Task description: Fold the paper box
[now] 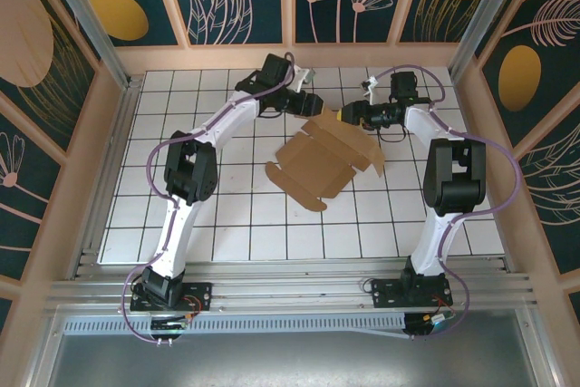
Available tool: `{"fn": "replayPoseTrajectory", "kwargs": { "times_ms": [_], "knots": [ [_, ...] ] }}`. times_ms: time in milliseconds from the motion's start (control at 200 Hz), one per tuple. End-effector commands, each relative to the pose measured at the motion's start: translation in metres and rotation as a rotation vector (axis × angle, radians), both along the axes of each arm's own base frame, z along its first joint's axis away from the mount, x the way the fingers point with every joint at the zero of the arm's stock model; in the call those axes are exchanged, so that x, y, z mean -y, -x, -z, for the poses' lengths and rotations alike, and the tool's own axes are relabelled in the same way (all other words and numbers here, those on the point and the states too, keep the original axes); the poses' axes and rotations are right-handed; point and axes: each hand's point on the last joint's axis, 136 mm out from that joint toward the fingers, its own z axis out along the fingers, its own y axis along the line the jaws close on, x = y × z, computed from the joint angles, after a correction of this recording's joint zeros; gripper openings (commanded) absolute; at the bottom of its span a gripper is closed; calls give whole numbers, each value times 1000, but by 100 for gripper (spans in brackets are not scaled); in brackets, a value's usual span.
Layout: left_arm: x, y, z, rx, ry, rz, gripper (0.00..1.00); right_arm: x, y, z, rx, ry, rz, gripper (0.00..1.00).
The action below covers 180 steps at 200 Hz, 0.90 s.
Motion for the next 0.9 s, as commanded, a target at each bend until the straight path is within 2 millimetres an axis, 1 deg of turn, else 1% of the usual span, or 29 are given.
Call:
{"fn": "replayPoseTrajectory", "kwargs": {
  "times_ms": [0, 85, 230, 445, 496, 541, 581, 716, 811, 896],
  "knots": [
    [19, 20, -24, -65, 178, 80, 52, 0, 5, 14, -35, 32, 3, 55],
    [22, 23, -19, -102, 207, 88, 52, 0, 4, 14, -37, 31, 7, 55],
    [20, 22, -10, -116, 187, 71, 51, 1, 3, 15, -36, 37, 12, 55],
    [21, 20, -13, -114, 195, 60, 33, 2, 2, 14, -35, 41, 16, 55],
    [20, 20, -12, -113, 190, 61, 26, 2, 3, 14, -36, 41, 16, 55],
    [20, 20, -10, -118, 185, 59, 24, 2, 2, 12, -33, 42, 18, 55],
    [20, 19, -9, -118, 181, 54, 24, 2, 2, 12, -32, 43, 16, 55],
    [17, 17, -9, -106, 165, 37, 33, 2, 3, 12, -33, 43, 18, 55],
    [12, 13, -15, -67, 130, 12, 41, 2, 3, 11, -31, 45, 20, 55],
    [4, 10, -27, -15, 91, -13, 44, 3, 3, 10, -27, 47, 20, 55]
  ]
}}
